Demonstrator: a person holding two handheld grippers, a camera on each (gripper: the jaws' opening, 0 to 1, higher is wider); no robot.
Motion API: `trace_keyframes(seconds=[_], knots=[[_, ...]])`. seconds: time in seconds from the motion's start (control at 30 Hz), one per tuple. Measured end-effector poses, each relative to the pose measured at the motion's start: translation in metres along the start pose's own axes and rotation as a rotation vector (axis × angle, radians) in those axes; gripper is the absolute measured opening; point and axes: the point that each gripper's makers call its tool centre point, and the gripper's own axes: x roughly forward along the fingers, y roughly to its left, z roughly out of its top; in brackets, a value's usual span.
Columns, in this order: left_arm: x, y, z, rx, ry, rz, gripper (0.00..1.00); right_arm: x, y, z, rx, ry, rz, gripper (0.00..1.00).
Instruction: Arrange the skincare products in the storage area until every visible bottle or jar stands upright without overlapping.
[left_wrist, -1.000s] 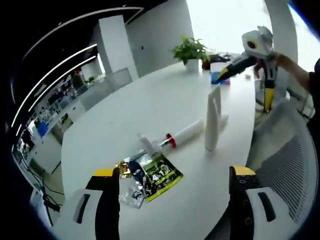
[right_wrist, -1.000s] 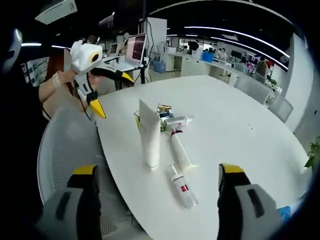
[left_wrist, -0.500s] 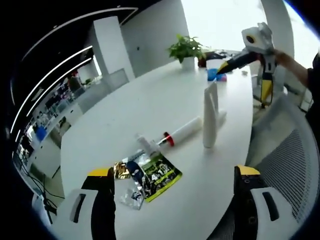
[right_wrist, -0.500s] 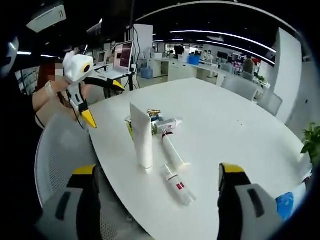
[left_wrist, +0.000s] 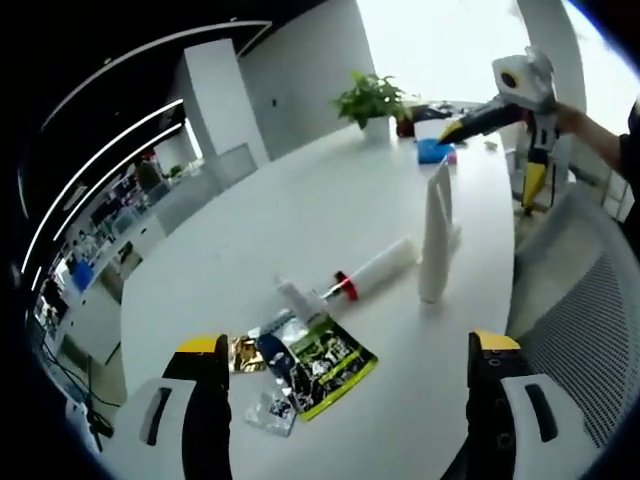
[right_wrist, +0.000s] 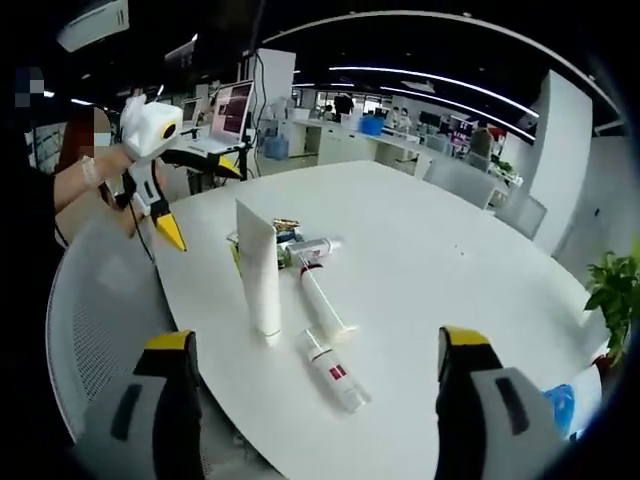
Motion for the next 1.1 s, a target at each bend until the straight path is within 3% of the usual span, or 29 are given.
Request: trace_keyframes(seconds=[0.13,0.27,0.5,0.53,0.63,1.1], knots=[[0.010,0.005,0.001,-0.018,0.008,-0.010,0.97,0.001,0.000,0.000,0.030,-0.014,-0.010,1.00],[0.023,0.012,0.006,0.027,0.015,-0.013,0.90,0.001,0.001,-0.001,0.029,-0.013,-0.008,1.00],[0.052,0.022,0.014,0.128,0.050,-0.060,0.80,0.003,0.001,-0.006,0.030,-0.006,-0.011,1.00],[0.056,0.024,0.016,0.178,0.055,-0.071,0.78,0.003,0.001,-0.006,0.025,-0.014,-0.011,1.00],[0.068,0.028,0.022,0.223,0.046,-0.077,0.73,0.003,0.001,-0.008,0.017,-0.019,-0.011,1.00],[0.113,0.013,0.033,0.384,0.081,-0.229,0.59,0.002,-0.004,-0.021,0.045,0.010,-0.028,1.00]])
